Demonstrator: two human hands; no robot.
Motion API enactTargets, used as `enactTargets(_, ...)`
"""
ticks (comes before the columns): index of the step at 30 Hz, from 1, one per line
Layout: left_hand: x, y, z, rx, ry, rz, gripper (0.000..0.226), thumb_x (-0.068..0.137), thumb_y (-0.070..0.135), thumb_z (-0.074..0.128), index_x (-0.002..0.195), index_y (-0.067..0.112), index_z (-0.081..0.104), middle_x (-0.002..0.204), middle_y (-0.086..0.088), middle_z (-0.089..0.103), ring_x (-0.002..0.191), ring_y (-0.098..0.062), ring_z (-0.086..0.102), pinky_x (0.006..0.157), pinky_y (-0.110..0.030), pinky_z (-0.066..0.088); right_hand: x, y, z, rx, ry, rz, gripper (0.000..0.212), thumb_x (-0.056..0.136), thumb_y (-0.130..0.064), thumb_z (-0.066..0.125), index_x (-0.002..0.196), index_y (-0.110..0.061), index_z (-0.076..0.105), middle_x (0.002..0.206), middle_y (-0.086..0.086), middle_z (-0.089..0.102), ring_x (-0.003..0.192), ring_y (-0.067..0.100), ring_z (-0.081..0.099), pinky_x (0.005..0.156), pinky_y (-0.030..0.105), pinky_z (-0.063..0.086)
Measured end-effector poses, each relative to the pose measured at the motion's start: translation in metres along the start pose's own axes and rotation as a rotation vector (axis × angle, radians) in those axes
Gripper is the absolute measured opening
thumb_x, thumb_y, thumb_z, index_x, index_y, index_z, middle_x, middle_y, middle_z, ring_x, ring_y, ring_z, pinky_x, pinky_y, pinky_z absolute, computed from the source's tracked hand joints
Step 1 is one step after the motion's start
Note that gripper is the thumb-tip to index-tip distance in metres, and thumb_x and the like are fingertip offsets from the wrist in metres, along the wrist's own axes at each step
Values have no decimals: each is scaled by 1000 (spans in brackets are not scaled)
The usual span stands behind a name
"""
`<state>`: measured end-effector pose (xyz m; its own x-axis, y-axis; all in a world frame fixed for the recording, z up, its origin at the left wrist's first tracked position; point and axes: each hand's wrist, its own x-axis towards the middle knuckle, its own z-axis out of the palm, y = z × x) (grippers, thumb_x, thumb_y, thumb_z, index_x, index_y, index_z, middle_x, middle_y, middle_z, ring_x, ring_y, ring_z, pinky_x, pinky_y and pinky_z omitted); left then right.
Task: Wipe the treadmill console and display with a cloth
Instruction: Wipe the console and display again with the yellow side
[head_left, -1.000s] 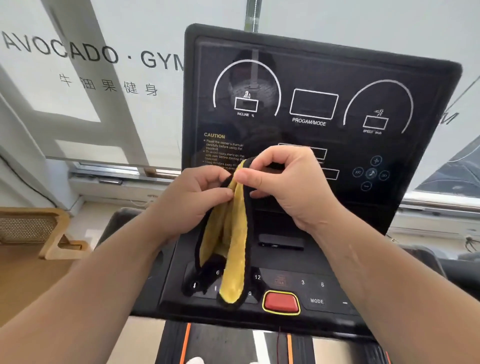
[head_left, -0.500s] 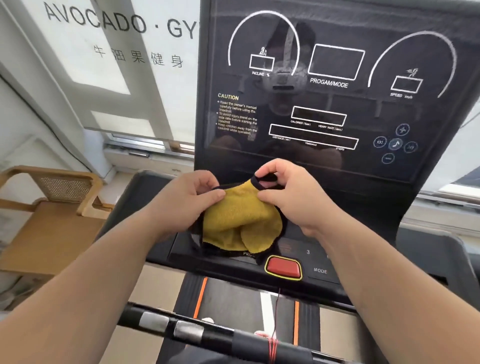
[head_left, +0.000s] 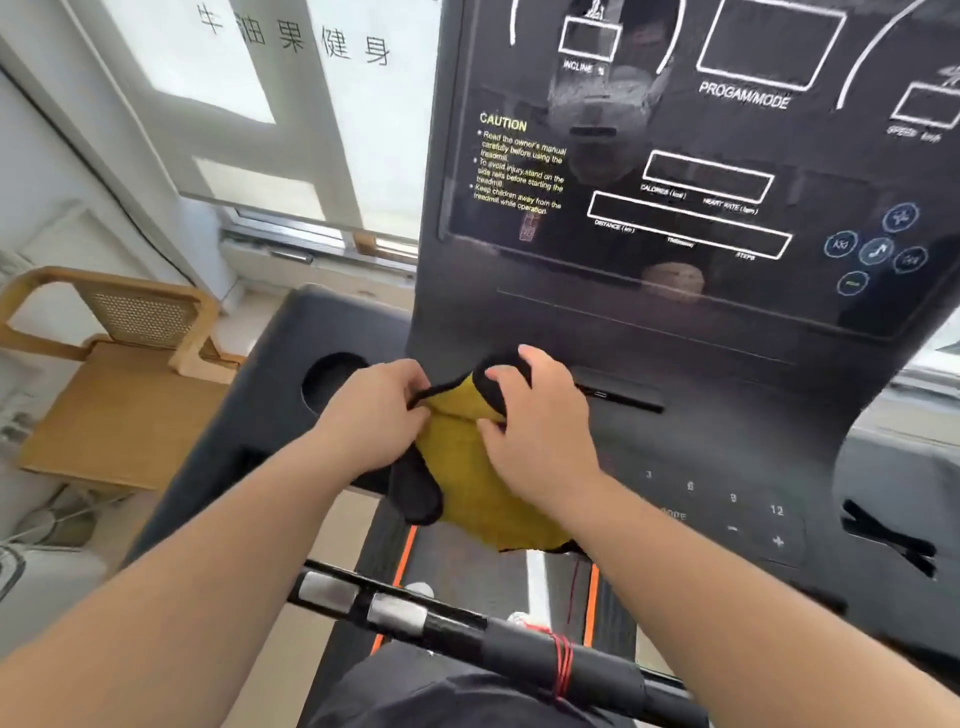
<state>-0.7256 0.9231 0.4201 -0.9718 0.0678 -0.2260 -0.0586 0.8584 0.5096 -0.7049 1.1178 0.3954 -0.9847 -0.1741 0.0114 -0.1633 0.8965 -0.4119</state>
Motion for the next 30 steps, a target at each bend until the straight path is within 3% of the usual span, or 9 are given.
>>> enactTargets(2,0,-14,12,27,90,41,11,87,25,65,99,23,65,88,3,56,89,-23,56,74,-36,47,-17,-13,27,-138,50,-174,50,90,-33,64,137,-17,57,161,14,38,152,39,26,123,64,19)
enactTargets(5,3,-25,11,43,156,115,11,85,27,65,95,25,62,88,4,54,87,-21,52,74,-37,47,-31,-32,55,-179,-8,-360,62,98,-38,52,153,-10,43,166,13,31,156,36,19,126,60,18)
enactTargets(7,7,-33,8,32,149,154,11,86,30,67,94,25,61,88,7,52,86,-18,52,74,-35,46,-31,-38,62,-177,-81,-259,73,102,-49,40,161,-10,24,172,13,15,160,33,5,128,56,14)
enactTargets(10,9,-49,6,-20,143,231,18,94,35,63,106,22,68,94,10,55,89,-14,55,80,-31,46,-30,-35,59,-276,-153,-69,89,100,-69,27,165,-14,1,172,15,-13,157,32,-20,128,51,-9)
enactTargets(16,5,-70,3,-208,140,300,36,100,29,47,122,14,72,106,11,66,104,-8,59,97,-36,50,-48,-8,50,-407,-111,213,92,97,-77,15,166,-15,11,169,29,0,157,46,-5,127,61,1)
enactTargets(19,4,-72,-3,-395,100,237,37,105,24,47,140,24,57,103,16,69,99,0,61,88,-16,47,-31,-20,50,-399,-126,244,92,97,-75,14,166,-15,9,169,29,-4,157,46,-8,127,61,3)
enactTargets(22,3,-78,-7,-415,43,229,42,106,26,43,147,26,47,98,9,70,94,-1,61,79,-9,44,-4,-48,57,-386,-147,165,90,98,-73,14,165,-17,-6,169,22,-21,156,39,-23,128,55,-5)
enactTargets(27,6,-88,1,-246,227,301,47,100,32,40,143,19,54,117,6,71,105,-13,60,94,-31,44,-1,-81,78,-286,-177,-75,80,103,-62,26,166,-19,5,173,8,-10,159,23,-17,129,46,-4)
enactTargets(30,15,-88,9,-136,229,449,51,97,32,39,138,9,59,100,-4,74,89,-22,59,84,-35,45,-25,-63,74,-282,-162,-45,78,103,-62,30,166,-21,8,174,4,-6,159,20,-13,130,45,-1)
